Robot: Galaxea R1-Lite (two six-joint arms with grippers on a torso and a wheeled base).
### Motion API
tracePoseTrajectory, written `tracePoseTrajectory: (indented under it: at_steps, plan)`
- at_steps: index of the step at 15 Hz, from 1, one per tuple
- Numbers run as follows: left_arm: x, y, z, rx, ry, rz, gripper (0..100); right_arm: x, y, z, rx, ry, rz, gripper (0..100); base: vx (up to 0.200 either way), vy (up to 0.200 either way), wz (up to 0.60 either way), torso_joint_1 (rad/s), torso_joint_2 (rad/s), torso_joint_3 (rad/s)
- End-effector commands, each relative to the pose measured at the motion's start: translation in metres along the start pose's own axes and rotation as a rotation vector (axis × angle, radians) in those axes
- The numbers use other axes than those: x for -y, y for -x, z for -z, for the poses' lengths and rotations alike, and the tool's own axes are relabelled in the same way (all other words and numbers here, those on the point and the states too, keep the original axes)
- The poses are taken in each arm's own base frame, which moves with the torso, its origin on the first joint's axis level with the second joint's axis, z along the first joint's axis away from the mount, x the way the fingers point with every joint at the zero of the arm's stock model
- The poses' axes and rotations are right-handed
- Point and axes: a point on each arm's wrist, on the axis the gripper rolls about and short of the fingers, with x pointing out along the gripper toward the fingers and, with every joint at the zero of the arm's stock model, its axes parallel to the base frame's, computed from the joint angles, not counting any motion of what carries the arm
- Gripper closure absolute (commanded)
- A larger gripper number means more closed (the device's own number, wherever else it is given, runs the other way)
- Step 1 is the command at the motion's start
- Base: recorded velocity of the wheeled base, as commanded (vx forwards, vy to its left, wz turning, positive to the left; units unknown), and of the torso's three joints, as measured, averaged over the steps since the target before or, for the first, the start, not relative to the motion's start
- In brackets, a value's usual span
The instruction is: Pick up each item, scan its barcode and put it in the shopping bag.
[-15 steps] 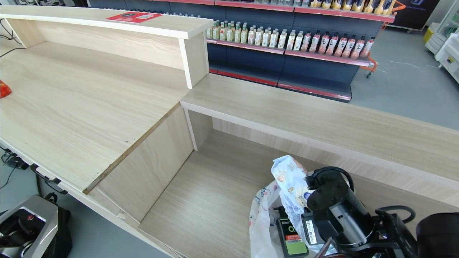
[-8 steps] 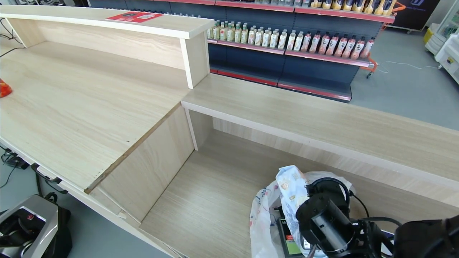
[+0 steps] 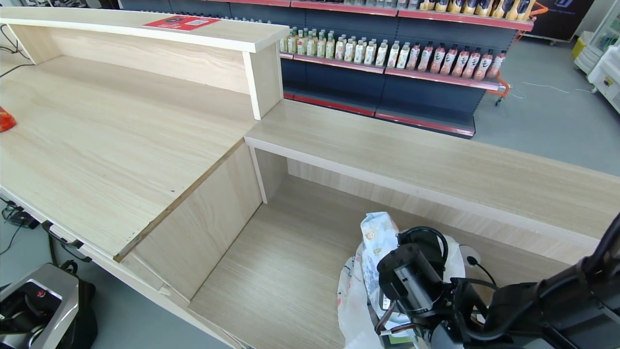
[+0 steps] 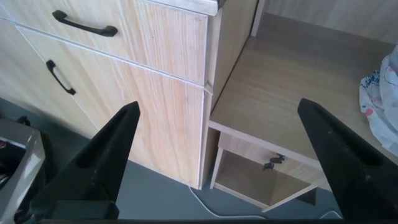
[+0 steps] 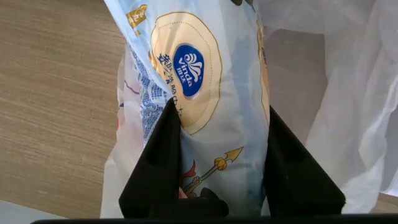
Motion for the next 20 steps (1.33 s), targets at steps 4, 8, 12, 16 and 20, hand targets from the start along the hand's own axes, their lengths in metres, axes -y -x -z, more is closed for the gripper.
tracePoseTrajectory:
  at_steps: [4,8,12,16,20]
  plan:
    - [0.0,0.0,0.0,0.0,0.0,0.0,0,0.005,-0.003,0.013,-0.03,0.032,0.027,100,0.0,0.0,0.0,0.0,0.0,0.0]
    - [0.0,0.0,0.0,0.0,0.0,0.001,0,0.026,-0.008,0.02,-0.074,0.069,0.11,100,0.0,0.0,0.0,0.0,0.0,0.0]
    - [0.0,0.0,0.0,0.002,0.0,0.0,0,0.041,-0.01,0.02,-0.097,0.128,0.226,100,0.0,0.0,0.0,0.0,0.0,0.0]
    - [0.0,0.0,0.0,0.0,0.0,0.0,0,0.041,-0.012,0.023,-0.107,0.143,0.239,100,0.0,0.0,0.0,0.0,0.0,0.0]
    - [0.0,0.0,0.0,0.0,0.0,0.0,0,0.039,-0.012,0.025,-0.11,0.149,0.231,100,0.0,0.0,0.0,0.0,0.0,0.0]
